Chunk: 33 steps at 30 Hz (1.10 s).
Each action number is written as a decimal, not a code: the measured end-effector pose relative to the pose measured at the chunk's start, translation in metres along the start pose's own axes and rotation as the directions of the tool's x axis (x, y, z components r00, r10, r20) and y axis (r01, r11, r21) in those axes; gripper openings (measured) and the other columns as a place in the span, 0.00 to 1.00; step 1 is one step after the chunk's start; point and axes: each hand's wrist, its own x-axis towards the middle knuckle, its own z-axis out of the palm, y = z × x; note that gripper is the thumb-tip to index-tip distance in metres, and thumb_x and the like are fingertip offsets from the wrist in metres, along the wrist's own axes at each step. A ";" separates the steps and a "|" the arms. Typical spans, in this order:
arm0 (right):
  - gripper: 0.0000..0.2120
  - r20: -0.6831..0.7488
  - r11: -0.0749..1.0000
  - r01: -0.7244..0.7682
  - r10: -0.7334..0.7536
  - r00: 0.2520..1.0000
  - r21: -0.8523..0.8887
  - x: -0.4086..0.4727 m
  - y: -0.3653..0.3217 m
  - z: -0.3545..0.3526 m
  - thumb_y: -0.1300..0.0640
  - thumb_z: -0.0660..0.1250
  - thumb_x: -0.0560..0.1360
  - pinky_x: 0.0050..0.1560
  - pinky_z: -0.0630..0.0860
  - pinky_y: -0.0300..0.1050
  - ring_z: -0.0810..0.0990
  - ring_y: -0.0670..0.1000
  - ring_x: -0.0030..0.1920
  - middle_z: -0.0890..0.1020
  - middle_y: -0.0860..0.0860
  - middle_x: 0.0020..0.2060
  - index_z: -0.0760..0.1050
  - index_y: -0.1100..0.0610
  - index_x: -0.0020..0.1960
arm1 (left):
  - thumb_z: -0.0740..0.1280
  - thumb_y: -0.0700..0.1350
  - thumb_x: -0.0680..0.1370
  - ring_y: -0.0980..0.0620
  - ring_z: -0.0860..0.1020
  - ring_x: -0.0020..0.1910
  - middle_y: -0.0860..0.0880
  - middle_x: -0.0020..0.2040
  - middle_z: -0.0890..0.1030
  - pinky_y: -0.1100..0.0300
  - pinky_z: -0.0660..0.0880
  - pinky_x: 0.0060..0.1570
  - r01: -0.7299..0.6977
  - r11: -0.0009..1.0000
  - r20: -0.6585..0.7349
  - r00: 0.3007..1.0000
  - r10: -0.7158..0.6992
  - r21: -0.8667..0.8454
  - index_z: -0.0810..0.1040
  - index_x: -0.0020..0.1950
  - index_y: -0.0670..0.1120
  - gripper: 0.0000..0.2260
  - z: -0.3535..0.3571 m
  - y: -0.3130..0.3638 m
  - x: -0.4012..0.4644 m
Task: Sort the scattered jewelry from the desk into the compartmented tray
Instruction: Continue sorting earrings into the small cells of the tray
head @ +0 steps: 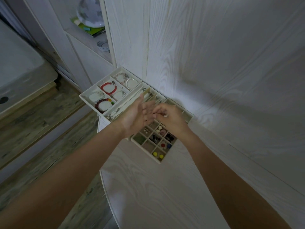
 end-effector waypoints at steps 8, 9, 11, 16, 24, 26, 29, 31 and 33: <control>0.06 -0.082 0.994 -0.108 0.110 0.991 0.026 -0.006 0.022 -0.010 0.65 0.69 0.73 0.45 0.74 0.28 0.79 0.39 0.40 0.81 0.46 0.41 0.81 0.60 0.49 | 0.58 0.34 0.79 0.46 0.76 0.55 0.42 0.66 0.73 0.59 0.71 0.55 0.017 0.271 -0.098 0.952 0.289 0.962 0.76 0.64 0.43 0.16 -0.029 -0.017 -0.001; 0.06 -0.086 0.992 -0.122 0.123 0.989 0.022 -0.006 0.025 -0.009 0.66 0.69 0.73 0.45 0.74 0.29 0.79 0.42 0.41 0.81 0.47 0.42 0.81 0.60 0.49 | 0.58 0.32 0.79 0.44 0.74 0.58 0.42 0.67 0.73 0.58 0.70 0.58 0.006 0.185 -0.060 0.954 0.292 0.983 0.76 0.65 0.42 0.17 -0.033 -0.021 0.001; 0.06 -0.098 0.988 -0.153 0.154 0.983 0.013 -0.006 0.034 -0.009 0.67 0.69 0.73 0.43 0.75 0.28 0.79 0.45 0.41 0.81 0.49 0.42 0.81 0.61 0.49 | 0.58 0.32 0.78 0.43 0.68 0.66 0.42 0.68 0.71 0.54 0.66 0.63 -0.011 0.053 -0.005 0.953 0.303 0.999 0.74 0.67 0.43 0.19 -0.036 -0.026 0.003; 0.07 -0.199 0.981 -0.193 0.183 0.963 -0.029 -0.004 0.053 -0.013 0.69 0.68 0.73 0.44 0.71 0.24 0.77 0.41 0.39 0.81 0.51 0.41 0.81 0.63 0.48 | 0.63 0.36 0.75 0.44 0.63 0.69 0.44 0.71 0.67 0.48 0.65 0.67 -0.005 -0.231 0.065 0.966 0.249 0.973 0.67 0.72 0.47 0.25 -0.029 -0.026 0.007; 0.06 -0.340 0.956 -0.235 0.165 0.926 -0.177 -0.003 0.079 -0.019 0.71 0.69 0.70 0.42 0.78 0.38 0.78 0.45 0.35 0.81 0.51 0.35 0.81 0.62 0.41 | 0.62 0.40 0.77 0.45 0.59 0.72 0.46 0.73 0.62 0.50 0.59 0.70 0.043 -0.342 0.028 0.979 0.200 0.939 0.65 0.73 0.50 0.25 -0.020 -0.022 0.014; 0.07 -0.331 0.958 -0.198 0.123 0.936 -0.205 -0.002 0.081 -0.020 0.71 0.69 0.70 0.43 0.80 0.43 0.78 0.45 0.35 0.80 0.48 0.34 0.81 0.60 0.40 | 0.62 0.40 0.76 0.45 0.59 0.72 0.46 0.74 0.62 0.49 0.59 0.71 0.039 -0.343 0.032 0.980 0.198 0.938 0.65 0.73 0.50 0.25 -0.020 -0.021 0.014; 0.06 -0.237 0.944 -0.116 0.042 0.971 -0.308 0.002 0.079 -0.021 0.69 0.69 0.71 0.45 0.79 0.44 0.76 0.42 0.35 0.80 0.48 0.36 0.82 0.60 0.41 | 0.63 0.39 0.76 0.45 0.59 0.72 0.46 0.74 0.61 0.49 0.59 0.71 0.034 -0.331 0.034 0.979 0.200 0.943 0.65 0.73 0.50 0.25 -0.020 -0.021 0.014; 0.05 -0.182 0.934 -0.103 0.042 0.982 -0.343 0.006 0.075 -0.021 0.68 0.69 0.71 0.46 0.79 0.45 0.77 0.45 0.37 0.81 0.51 0.38 0.82 0.60 0.42 | 0.63 0.39 0.76 0.44 0.59 0.72 0.45 0.74 0.62 0.49 0.59 0.71 0.033 -0.325 0.033 0.980 0.195 0.945 0.66 0.73 0.49 0.25 -0.020 -0.021 0.014; 0.05 -0.151 0.911 -0.113 0.057 0.987 -0.397 0.009 0.071 -0.019 0.68 0.69 0.72 0.46 0.78 0.46 0.78 0.47 0.40 0.81 0.53 0.41 0.82 0.60 0.43 | 0.63 0.39 0.76 0.44 0.59 0.72 0.45 0.73 0.62 0.49 0.59 0.71 0.033 -0.317 0.030 0.981 0.190 0.948 0.66 0.73 0.49 0.25 -0.020 -0.021 0.014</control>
